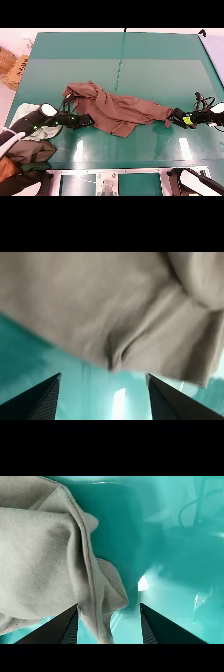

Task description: Fold the shirts.

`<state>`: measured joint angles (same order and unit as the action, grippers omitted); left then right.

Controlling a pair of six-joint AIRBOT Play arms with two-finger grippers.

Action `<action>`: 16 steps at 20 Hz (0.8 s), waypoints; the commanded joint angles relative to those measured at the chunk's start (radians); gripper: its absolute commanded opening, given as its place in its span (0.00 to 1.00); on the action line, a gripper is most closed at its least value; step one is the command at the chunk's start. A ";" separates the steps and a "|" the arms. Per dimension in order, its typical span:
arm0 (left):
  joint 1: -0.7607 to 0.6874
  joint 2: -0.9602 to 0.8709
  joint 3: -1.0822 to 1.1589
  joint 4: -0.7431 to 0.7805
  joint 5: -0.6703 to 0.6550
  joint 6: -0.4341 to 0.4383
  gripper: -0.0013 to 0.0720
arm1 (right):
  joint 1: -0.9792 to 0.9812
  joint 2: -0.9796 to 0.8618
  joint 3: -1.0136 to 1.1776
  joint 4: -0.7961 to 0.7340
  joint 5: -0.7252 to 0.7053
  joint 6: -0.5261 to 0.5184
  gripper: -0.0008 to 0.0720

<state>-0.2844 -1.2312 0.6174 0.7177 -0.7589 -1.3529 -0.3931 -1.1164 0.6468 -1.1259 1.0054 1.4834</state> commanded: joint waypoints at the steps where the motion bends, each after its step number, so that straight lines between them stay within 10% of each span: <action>1: -0.037 -0.072 -0.015 -0.087 0.054 0.001 0.84 | 0.007 -0.014 -0.001 0.013 -0.001 -0.003 0.60; 3: -0.037 -0.109 -0.014 -0.127 0.052 0.034 0.82 | 0.015 -0.020 -0.001 0.025 0.000 -0.003 0.58; 6: -0.037 -0.110 0.005 -0.150 0.046 0.082 0.05 | 0.047 -0.023 -0.001 0.029 0.006 -0.003 0.34; 9: -0.003 -0.105 0.108 -0.145 -0.080 0.127 0.04 | 0.068 -0.021 0.003 0.101 0.049 -0.061 0.03; 16: 0.197 0.087 0.603 -0.116 -0.426 0.089 0.04 | 0.031 0.030 0.370 0.437 0.277 -0.134 0.03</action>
<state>-0.1619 -1.2221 1.0267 0.5972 -1.0317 -1.2404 -0.3401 -1.1122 0.8543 -0.8642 1.1889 1.3815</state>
